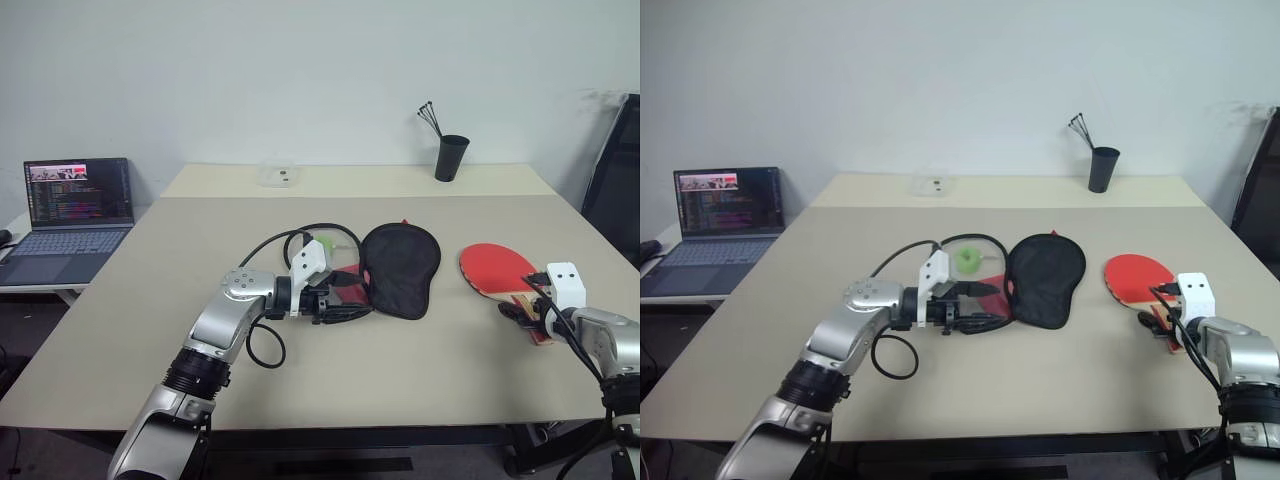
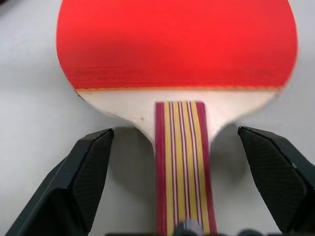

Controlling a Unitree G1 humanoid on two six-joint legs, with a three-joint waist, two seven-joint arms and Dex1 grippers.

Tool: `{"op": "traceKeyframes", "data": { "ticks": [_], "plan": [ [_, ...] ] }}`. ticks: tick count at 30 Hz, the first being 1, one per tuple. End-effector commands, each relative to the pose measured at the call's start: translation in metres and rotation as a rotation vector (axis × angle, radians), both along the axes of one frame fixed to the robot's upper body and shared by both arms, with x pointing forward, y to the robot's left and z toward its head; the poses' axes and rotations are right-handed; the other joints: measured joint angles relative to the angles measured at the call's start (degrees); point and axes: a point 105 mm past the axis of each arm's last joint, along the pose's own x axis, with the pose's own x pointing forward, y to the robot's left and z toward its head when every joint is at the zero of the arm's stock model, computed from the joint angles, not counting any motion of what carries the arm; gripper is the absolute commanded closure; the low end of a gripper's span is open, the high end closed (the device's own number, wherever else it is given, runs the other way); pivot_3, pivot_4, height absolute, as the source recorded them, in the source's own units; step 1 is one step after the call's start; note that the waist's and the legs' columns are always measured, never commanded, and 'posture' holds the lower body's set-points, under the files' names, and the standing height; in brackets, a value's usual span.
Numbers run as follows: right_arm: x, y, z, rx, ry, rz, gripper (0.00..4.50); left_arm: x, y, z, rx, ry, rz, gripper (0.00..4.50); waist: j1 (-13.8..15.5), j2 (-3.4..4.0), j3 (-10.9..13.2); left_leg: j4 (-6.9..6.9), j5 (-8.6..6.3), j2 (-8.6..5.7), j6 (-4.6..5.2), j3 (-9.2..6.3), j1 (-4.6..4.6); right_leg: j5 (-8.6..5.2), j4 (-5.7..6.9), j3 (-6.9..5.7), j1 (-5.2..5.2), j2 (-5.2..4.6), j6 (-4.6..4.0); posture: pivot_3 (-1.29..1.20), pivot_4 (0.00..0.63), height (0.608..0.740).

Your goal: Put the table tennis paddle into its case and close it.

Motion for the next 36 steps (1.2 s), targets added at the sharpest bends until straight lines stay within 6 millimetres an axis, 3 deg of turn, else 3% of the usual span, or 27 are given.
{"op": "traceKeyframes", "data": {
  "ticks": [1,3,6,15,19,21,23,25,29,33,36],
  "plan": [
    [0.006,-0.001,0.007,-0.010,-0.026,0.000,0.04,-0.001,-0.002,0.009,-0.009,-0.039,-0.010,1.59,0.0,0.00,0.0,0.00,0.00,0.00,0.00,0.00,0.00,0.00,0.00,0.00,0.00,0.00,0.00,0.00,0.150,0.740],
    [0.006,-0.004,0.004,-0.008,-0.015,-0.019,0.04,-0.001,-0.001,0.009,-0.008,-0.039,-0.007,1.59,0.0,0.00,0.0,0.01,0.00,0.00,0.00,0.00,0.01,0.01,0.00,0.02,0.00,0.00,0.01,0.00,0.150,0.740],
    [0.006,-0.009,0.001,0.018,0.001,-0.057,0.61,-0.001,0.000,0.009,-0.008,-0.039,-0.003,1.59,0.0,0.00,0.0,0.04,0.00,0.00,0.00,0.00,0.03,0.06,0.01,0.04,0.01,0.00,0.02,0.00,0.150,0.740],
    [0.009,-0.013,0.012,0.057,-0.036,-0.110,3.40,-0.005,0.005,0.010,-0.027,-0.043,-0.003,1.59,0.0,0.00,0.0,0.08,0.00,0.02,0.00,0.03,0.01,0.12,-0.02,0.09,0.02,-0.01,0.06,0.00,0.150,0.740],
    [0.017,0.001,0.034,0.052,-0.114,-0.092,3.40,-0.006,0.012,0.013,-0.060,-0.052,0.021,1.59,-0.1,0.00,0.0,0.07,0.00,0.02,0.00,0.04,0.02,0.13,-0.01,0.12,-0.01,-0.01,0.06,0.00,0.150,0.740],
    [0.021,0.017,0.053,0.069,-0.172,-0.072,3.40,-0.008,0.018,0.016,-0.091,-0.048,0.030,1.59,-0.3,0.00,0.0,0.04,0.00,0.03,0.00,0.06,-0.05,0.13,0.05,0.15,-0.19,0.00,0.06,0.00,0.150,0.740],
    [0.028,0.056,0.084,0.122,-0.268,-0.024,3.40,-0.008,0.032,0.015,-0.095,-0.041,0.075,1.59,-1.0,0.02,0.0,0.01,0.00,0.08,0.00,0.09,-0.16,0.15,0.13,0.20,-0.36,0.05,0.02,0.00,0.150,0.740],
    [0.029,0.090,0.099,0.168,-0.312,0.015,3.40,-0.007,0.042,0.012,-0.084,-0.040,0.114,1.59,-1.6,0.08,0.0,0.00,0.00,0.19,0.00,0.13,-0.15,0.29,0.19,0.23,-0.44,0.12,-0.22,0.00,0.150,0.740],
    [0.030,0.132,0.098,0.238,-0.311,0.021,3.40,-0.005,0.051,0.011,-0.073,-0.044,0.150,1.59,-1.2,0.07,0.0,0.01,0.00,0.65,0.00,0.05,-0.14,0.27,0.19,0.18,-0.43,0.37,-0.21,0.00,0.150,0.740],
    [0.035,0.175,0.077,0.305,-0.252,0.026,3.40,-0.005,0.053,0.010,-0.075,-0.045,0.168,1.59,-0.7,0.05,0.0,0.01,0.00,0.73,-0.01,0.03,-0.16,0.34,0.14,0.14,-0.39,0.46,-0.33,0.00,0.150,0.740],
    [0.041,0.190,0.064,0.321,-0.224,0.009,3.40,-0.007,0.052,0.008,-0.071,-0.044,0.168,1.59,-0.7,0.05,0.0,0.01,0.00,0.71,-0.01,0.13,-0.18,0.38,0.09,0.15,-0.42,0.45,-0.40,0.00,0.150,0.740]
  ]
}}
